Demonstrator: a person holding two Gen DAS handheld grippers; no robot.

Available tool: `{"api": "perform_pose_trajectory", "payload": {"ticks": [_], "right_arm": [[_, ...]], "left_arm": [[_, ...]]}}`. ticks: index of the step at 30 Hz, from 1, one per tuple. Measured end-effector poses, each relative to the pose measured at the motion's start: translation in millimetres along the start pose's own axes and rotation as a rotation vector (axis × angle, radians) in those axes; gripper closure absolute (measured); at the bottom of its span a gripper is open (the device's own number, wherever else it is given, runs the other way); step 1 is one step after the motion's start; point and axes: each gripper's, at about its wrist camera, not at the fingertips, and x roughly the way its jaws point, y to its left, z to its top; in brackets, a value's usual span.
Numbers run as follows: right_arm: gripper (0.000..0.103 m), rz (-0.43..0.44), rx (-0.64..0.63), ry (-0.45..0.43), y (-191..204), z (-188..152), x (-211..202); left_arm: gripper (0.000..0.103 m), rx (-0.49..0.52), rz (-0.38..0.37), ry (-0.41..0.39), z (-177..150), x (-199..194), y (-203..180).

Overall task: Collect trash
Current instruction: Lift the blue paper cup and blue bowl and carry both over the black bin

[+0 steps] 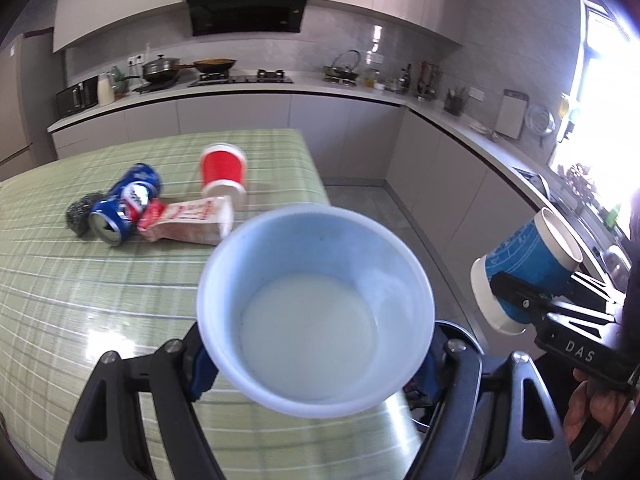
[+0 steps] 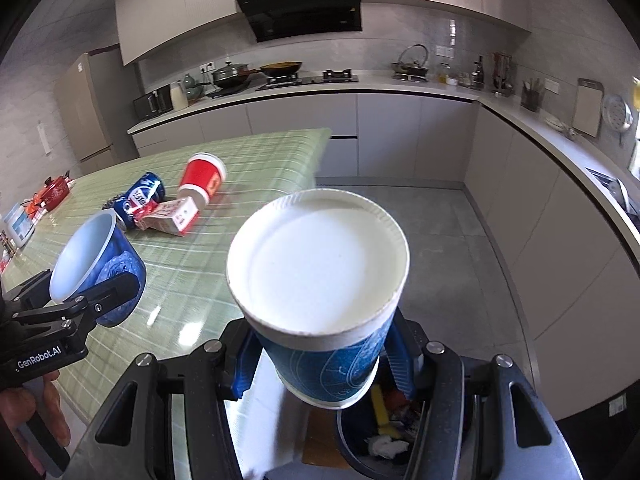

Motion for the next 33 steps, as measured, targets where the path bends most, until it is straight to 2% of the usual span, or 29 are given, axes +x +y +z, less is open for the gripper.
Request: {"api": "perform_pose_trajectory", "payload": {"ticks": [9, 18, 28, 33], "right_arm": [[0.046, -0.063, 0.038, 0.009, -49.6, -24.1, -25.5], [0.046, -0.081, 0.062, 0.022, -81.3, -45.4, -35.8], [0.046, -0.081, 0.057, 0.065, -111.1, -66.9, -25.9], [0.046, -0.074, 0.021, 0.108, -126.9, -85.7, -12.0]], "left_arm": [[0.025, 0.068, -0.065, 0.01, -8.5, 1.2, -62.3], [0.025, 0.098, -0.096, 0.029, -16.4, 7.3, -100.0], [0.025, 0.108, -0.105, 0.061, -28.7, 21.2, -135.5], [0.025, 0.096, -0.111, 0.103, -42.2, 37.8, -149.1]]}}
